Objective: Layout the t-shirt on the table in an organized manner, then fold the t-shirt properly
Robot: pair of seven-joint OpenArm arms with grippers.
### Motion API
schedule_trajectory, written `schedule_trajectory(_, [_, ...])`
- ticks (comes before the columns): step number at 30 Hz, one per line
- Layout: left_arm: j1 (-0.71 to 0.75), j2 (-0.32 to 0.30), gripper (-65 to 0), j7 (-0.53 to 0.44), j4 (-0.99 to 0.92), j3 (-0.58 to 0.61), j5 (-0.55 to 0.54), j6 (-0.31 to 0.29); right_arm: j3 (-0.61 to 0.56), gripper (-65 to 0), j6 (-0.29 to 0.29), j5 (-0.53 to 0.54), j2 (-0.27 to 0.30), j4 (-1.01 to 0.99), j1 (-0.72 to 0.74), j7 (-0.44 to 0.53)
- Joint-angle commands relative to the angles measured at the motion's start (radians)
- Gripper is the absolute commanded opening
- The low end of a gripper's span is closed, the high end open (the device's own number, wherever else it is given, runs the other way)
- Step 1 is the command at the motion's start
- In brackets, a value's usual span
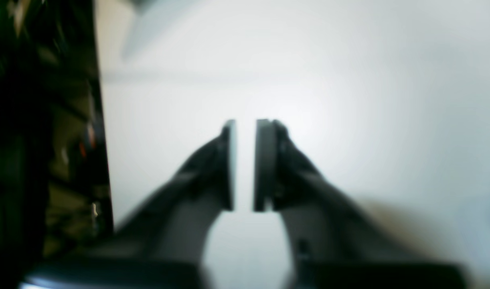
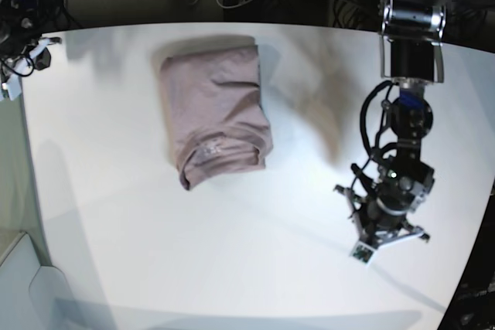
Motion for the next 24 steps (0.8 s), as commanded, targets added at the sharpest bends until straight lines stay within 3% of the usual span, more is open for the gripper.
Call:
schedule_trajectory(1, [-0.003,-0.009,-65.0,0.010,0.037,-0.045,-0.005,0.002,0.005,-65.0,-0.001,0.020,0.018,0.060,-0.012,0.012])
schedule_trajectory(3, [0.063,-0.030,-64.1,0.065,0.080,-0.119,-0.005,-0.044,-0.021,-65.0,-0.001,0.020,0.008,0.117,-0.036,0.012])
schedule_trajectory(8, [0.273,-0.037,-65.0,0.146,0.239,-0.329,0.001,-0.250,-0.090,-65.0,-0.001,0.020,0.004,0.181,-0.096,0.016])
schedule_trajectory(10, [0.352,-0.033,-64.9,0.163,0.302,-0.394,0.004,-0.284,-0.113,-65.0,-0.001,0.020,0.004,0.180,-0.124,0.047])
schedule_trajectory(18, [0.712,-0.030,-64.9,0.174,0.468,-0.559,-0.002,-0.295,-0.131,-65.0,-0.001,-0.009,0.004,0.176,-0.309,0.214])
schedule_trajectory(20, [0.793,-0.014,-64.9,0.172,0.483,-0.576,-0.004,-0.295,-0.133,-65.0,-0.001,-0.086,-0.022,0.173,-0.334,0.233])
schedule_trajectory(24, [0.913,0.082,-64.9,0.149,0.486,-0.684,-0.004,-0.295,-0.133,-65.0,-0.001,-0.327,-0.117,0.109,-0.345,0.314])
